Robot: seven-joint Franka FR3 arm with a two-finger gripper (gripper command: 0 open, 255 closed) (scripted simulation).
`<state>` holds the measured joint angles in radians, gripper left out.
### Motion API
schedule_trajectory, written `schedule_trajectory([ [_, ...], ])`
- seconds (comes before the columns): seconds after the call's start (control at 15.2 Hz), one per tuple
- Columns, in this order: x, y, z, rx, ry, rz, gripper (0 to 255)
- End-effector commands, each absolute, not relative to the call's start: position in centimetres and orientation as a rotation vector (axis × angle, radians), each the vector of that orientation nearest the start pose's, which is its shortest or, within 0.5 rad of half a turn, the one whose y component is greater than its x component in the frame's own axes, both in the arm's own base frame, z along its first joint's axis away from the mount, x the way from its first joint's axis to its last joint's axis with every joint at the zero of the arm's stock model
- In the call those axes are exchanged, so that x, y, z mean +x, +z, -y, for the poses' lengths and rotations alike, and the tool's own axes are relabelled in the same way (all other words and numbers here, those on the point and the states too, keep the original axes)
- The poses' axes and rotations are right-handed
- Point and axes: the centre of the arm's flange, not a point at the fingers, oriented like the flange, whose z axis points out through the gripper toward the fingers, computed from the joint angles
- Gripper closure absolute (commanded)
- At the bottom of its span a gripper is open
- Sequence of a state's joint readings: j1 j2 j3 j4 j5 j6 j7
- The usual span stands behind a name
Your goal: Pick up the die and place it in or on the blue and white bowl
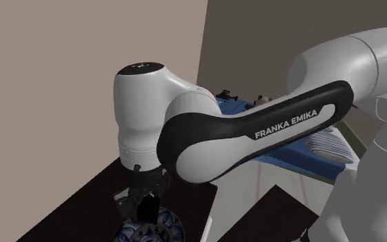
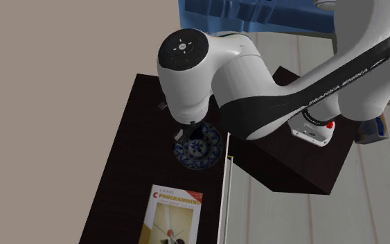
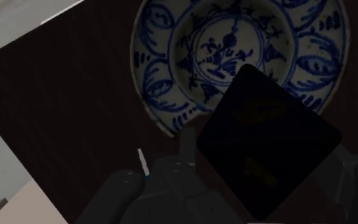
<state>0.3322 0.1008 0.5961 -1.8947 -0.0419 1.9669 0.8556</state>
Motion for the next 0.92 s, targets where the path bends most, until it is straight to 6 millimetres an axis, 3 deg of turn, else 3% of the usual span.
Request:
schedule_trajectory([
  [0.0, 33.0, 45.4, -46.3, -3.136, 0.033, 0.133, 255],
  [0.86, 33.0, 38.4, -46.3, -3.136, 0.033, 0.133, 255],
])
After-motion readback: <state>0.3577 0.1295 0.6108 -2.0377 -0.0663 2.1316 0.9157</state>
